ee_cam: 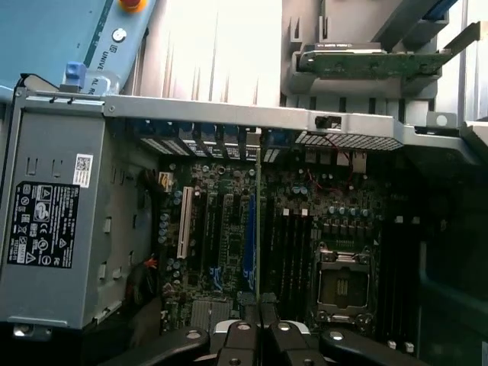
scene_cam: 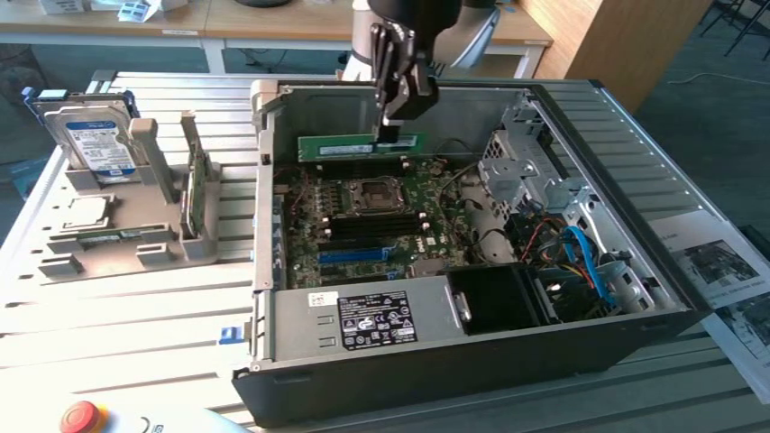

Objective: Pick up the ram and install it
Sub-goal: 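Pick up the ram and move it above insertion slot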

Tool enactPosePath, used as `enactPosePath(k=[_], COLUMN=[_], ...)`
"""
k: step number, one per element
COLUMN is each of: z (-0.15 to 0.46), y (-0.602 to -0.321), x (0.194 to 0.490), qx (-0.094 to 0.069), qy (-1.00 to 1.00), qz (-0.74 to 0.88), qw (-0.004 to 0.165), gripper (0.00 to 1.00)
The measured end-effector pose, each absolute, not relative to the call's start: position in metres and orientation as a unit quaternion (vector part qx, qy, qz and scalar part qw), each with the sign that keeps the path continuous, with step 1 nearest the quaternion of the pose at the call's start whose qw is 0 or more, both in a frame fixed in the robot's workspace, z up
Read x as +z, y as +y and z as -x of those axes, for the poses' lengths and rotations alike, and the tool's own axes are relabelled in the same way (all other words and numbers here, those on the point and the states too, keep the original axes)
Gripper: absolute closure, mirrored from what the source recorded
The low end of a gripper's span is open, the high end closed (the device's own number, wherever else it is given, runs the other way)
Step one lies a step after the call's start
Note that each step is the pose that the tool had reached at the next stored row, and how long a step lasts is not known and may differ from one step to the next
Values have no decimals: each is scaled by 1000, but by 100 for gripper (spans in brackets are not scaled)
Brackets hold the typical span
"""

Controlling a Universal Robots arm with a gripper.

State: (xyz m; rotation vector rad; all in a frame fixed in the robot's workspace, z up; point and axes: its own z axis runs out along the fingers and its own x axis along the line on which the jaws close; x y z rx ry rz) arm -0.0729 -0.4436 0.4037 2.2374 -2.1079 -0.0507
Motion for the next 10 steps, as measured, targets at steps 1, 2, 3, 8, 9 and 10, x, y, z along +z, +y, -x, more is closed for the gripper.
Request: enactPosePath(k=[1, 2, 3, 8, 9, 10], z=[69, 66, 62, 44, 41, 39], y=[-444, -444, -444, -446, -446, -446], x=[404, 404, 404, 404, 404, 404], qx=[-16, -16, -16, -16, -16, -16], qy=[-685, -685, -685, -685, -685, -685], qz=[-727, -727, -727, -728, -728, -728], qw=[34, 34, 34, 34, 34, 34], gripper=[88, 88, 88, 88, 88, 88])
